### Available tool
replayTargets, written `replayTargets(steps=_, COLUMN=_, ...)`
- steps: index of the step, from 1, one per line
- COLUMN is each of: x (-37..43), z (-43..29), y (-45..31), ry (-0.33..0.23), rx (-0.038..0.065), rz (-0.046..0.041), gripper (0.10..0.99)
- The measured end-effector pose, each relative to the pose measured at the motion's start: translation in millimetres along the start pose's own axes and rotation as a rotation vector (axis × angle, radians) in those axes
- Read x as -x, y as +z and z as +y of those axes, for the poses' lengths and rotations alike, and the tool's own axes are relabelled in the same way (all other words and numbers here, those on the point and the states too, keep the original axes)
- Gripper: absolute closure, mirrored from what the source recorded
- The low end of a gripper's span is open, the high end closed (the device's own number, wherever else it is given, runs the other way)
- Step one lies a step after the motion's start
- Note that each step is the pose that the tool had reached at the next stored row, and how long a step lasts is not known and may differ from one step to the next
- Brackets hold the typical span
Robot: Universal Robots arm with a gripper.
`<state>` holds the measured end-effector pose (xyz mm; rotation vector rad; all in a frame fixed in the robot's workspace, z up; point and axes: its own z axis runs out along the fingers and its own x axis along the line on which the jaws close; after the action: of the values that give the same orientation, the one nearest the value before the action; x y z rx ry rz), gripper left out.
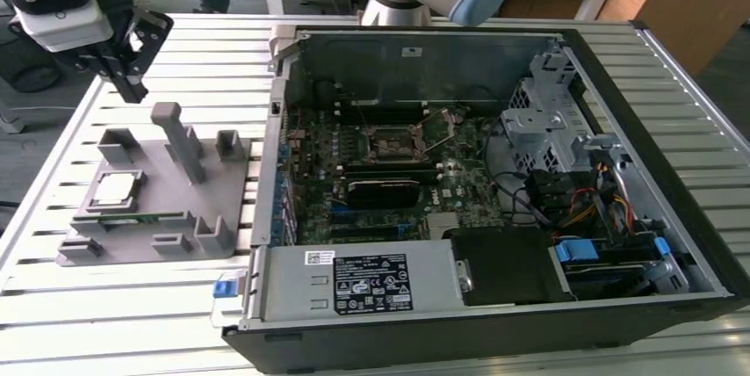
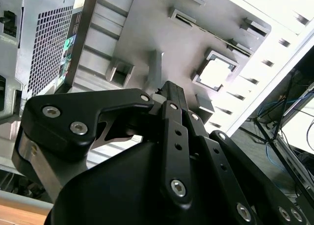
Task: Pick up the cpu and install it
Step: 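Reach for the cpu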
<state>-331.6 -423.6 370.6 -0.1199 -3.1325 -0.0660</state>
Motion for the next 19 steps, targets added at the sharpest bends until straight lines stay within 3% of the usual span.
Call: replayTargets(steps=19, x=-18.7, z=-1.7, y=5.2, ry=0.0, rx=-0.001, rz=0.0124, gripper=0.98)
